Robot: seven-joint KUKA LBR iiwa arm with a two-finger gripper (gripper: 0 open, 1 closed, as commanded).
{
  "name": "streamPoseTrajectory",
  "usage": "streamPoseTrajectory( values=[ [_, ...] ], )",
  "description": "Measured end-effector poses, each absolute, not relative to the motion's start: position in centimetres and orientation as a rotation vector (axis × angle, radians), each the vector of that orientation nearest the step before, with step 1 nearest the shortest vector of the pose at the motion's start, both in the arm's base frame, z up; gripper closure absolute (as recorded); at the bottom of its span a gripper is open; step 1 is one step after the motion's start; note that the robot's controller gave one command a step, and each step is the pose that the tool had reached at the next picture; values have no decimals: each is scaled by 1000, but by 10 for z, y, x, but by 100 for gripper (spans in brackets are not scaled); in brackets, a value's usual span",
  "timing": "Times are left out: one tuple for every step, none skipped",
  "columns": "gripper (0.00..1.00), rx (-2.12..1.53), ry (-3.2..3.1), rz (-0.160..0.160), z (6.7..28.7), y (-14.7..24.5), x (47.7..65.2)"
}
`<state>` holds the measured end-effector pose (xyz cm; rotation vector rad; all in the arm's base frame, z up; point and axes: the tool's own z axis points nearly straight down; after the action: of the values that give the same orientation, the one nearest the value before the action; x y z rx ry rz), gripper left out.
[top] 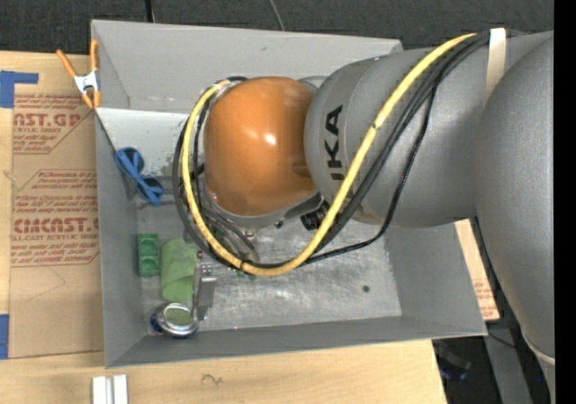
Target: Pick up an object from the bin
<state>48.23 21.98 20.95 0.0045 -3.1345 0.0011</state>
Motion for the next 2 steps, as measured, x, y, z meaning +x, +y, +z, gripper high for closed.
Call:
streamPoseTrajectory(
  values=[
    [0, 527, -3107, -5, 72, 247, 493],
    [100, 527, -3105, -8, 72, 248, 492]
  ],
)
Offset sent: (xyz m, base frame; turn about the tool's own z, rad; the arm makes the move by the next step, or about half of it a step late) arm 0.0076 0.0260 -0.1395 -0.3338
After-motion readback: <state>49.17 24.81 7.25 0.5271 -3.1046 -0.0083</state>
